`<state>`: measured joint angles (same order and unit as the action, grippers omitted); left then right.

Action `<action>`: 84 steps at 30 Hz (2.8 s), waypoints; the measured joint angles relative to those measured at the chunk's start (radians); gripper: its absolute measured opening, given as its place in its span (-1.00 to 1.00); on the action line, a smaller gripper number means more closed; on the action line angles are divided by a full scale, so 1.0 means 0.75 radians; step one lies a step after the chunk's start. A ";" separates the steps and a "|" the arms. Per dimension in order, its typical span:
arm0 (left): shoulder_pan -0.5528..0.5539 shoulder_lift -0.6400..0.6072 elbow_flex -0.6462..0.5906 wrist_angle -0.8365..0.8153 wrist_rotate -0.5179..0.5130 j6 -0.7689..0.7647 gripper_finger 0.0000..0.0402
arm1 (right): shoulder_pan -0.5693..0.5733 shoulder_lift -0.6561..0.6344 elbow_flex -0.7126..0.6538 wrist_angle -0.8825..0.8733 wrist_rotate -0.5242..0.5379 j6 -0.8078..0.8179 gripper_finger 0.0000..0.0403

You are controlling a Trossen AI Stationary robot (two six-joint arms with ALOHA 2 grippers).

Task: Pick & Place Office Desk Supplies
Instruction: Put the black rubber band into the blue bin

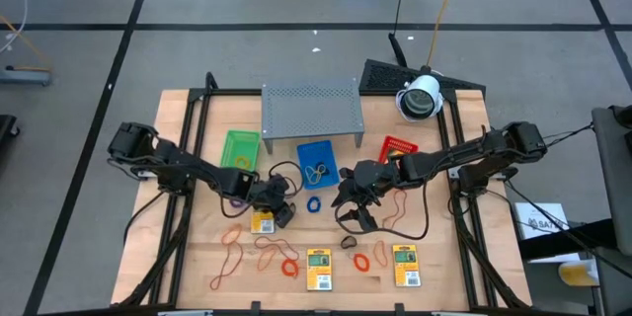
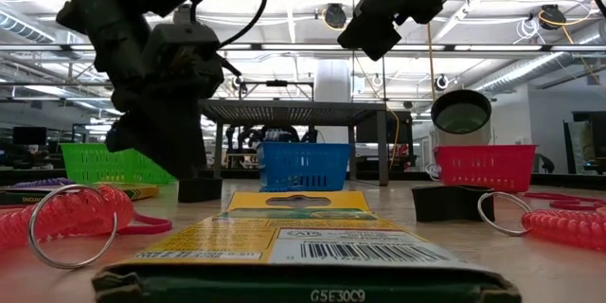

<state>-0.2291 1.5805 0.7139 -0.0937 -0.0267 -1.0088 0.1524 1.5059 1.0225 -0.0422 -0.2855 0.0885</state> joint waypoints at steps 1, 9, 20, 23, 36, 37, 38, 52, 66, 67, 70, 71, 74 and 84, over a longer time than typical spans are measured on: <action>0.000 0.008 0.000 -0.003 0.001 -0.001 -0.22 | 0.000 0.000 0.000 -0.001 0.000 0.000 0.00; 0.024 0.061 0.001 0.023 0.048 -0.012 -0.22 | -0.001 0.000 0.001 0.006 0.000 0.000 0.00; 0.050 0.063 0.001 0.126 0.165 0.195 -0.94 | -0.001 0.000 0.001 0.010 0.001 0.000 0.00; 0.053 0.063 0.001 0.210 0.188 0.257 -0.94 | -0.001 0.000 0.001 0.010 0.002 0.001 0.00; 0.087 -0.196 0.000 0.479 0.305 0.530 -0.98 | -0.002 0.000 0.001 0.013 0.325 -0.001 0.00; 0.093 -0.234 0.000 0.473 0.304 0.567 -0.98 | -0.002 0.000 0.001 0.020 0.343 -0.007 0.00; 0.099 -0.265 0.000 0.474 0.293 0.596 -0.99 | -0.002 0.000 0.001 0.033 0.351 -0.018 0.00; 0.357 -0.367 0.000 0.476 -0.109 0.819 -0.98 | -0.002 -0.001 0.001 0.208 0.523 -0.100 0.00; 0.476 -0.250 -0.001 0.512 -0.074 0.785 -0.93 | -0.006 -0.001 0.001 0.132 0.770 -0.068 0.00; 0.471 -0.246 -0.001 0.519 -0.069 0.789 -0.93 | -0.006 -0.001 0.001 0.130 0.770 -0.068 0.00; 0.457 -0.238 -0.001 0.534 -0.067 0.802 -0.89 | -0.009 -0.001 0.001 0.131 0.769 -0.067 0.00; 0.452 -0.236 -0.001 0.532 -0.066 0.807 -0.86 | -0.010 -0.001 0.001 0.131 0.770 -0.065 0.00; 0.442 -0.236 -0.001 0.536 -0.067 0.810 -0.76 | -0.012 -0.001 0.001 0.130 0.770 -0.065 0.00; 0.438 -0.236 -0.001 0.540 -0.066 0.807 -0.33 | -0.013 -0.001 0.001 0.130 0.769 -0.064 0.00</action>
<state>0.0994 1.4033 0.7136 0.3112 -0.0765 -0.4036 0.1426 1.5055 1.0229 0.0555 0.2913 0.0402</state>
